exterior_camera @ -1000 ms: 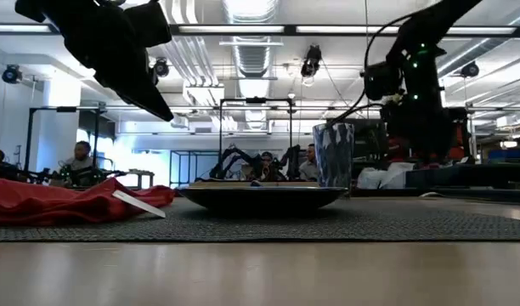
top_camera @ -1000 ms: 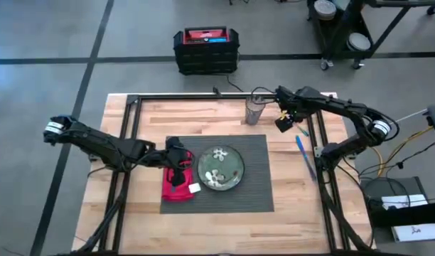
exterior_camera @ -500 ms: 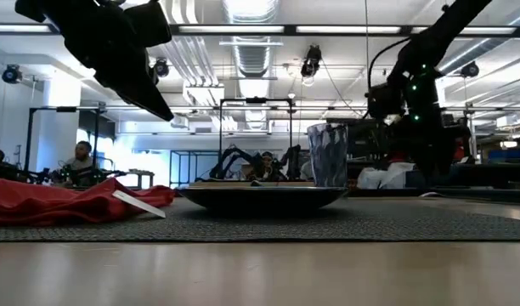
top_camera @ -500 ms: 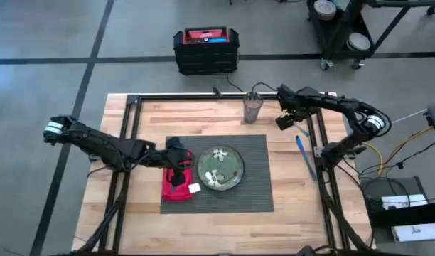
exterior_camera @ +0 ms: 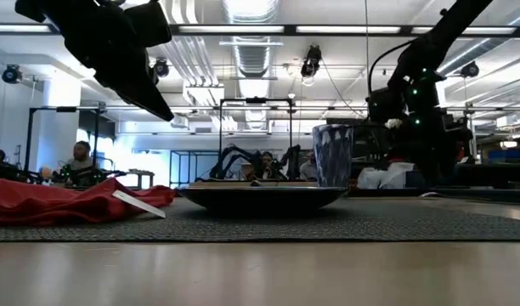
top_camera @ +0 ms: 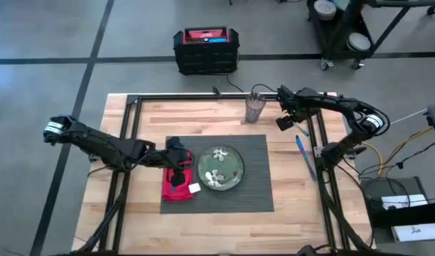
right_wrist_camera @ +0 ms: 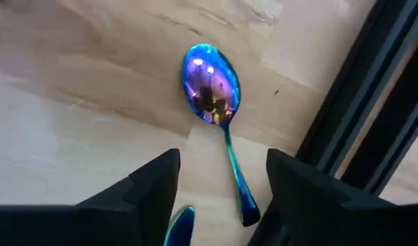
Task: Set table place
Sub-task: Put the blue spoon on the gray table mat to the right of the green plate
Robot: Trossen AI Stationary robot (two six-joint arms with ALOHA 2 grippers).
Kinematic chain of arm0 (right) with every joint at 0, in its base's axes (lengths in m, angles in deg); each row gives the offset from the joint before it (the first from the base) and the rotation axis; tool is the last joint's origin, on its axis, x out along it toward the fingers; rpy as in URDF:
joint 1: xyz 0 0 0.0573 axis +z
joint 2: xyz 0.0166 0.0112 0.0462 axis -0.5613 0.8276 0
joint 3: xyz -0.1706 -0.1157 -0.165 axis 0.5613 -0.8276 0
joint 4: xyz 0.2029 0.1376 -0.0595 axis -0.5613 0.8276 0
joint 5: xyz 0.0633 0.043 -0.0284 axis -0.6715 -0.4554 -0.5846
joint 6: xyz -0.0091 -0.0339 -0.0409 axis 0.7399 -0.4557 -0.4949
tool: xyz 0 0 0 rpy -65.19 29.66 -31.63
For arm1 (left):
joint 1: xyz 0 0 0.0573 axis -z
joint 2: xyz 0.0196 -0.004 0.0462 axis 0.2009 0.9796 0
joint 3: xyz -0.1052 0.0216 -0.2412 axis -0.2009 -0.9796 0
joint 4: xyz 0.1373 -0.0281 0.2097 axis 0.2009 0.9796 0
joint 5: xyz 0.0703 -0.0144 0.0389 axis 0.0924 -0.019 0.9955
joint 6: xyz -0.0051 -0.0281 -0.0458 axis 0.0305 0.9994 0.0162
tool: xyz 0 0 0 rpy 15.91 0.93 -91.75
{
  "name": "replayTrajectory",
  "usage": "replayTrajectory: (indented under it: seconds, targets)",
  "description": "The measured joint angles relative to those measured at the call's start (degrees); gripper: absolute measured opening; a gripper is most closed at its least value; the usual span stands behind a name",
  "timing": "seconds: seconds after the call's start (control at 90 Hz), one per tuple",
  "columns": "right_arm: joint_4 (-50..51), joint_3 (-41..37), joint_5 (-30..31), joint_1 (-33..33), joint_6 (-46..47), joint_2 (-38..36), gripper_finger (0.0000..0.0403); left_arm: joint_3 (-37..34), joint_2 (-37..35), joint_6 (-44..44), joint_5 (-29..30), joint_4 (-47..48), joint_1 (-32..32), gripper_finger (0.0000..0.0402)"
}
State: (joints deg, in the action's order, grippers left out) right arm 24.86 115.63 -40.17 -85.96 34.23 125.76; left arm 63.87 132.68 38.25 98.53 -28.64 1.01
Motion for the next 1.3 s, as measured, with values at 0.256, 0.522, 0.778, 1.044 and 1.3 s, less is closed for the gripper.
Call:
replayTrajectory:
  seconds: [0.256,0.522,0.778,1.044,1.3]
  targets:
    - [-2.7,-0.5,-0.1,-0.4,2.4,0.0,0.0207,0.0,0.0,0.0,0.0,0.0,0.0,0.0077]
    - [-6.8,-2.9,-0.2,-0.4,3.9,0.0,0.0188,0.0,0.0,0.0,0.0,0.0,0.0,0.0077]
    - [-10.0,-4.9,-0.2,-0.4,4.5,1.6,0.0168,0.0,0.0,0.0,0.0,-0.2,0.0,0.0077]
    - [-10.8,-4.7,-0.5,-0.3,3.8,3.8,0.0136,0.0,0.0,0.0,0.0,-0.4,0.0,0.0077]
    - [-10.8,-4.7,-1.7,-0.3,2.7,3.9,0.0058,0.0,0.0,0.0,0.0,-0.4,0.0,0.0077]
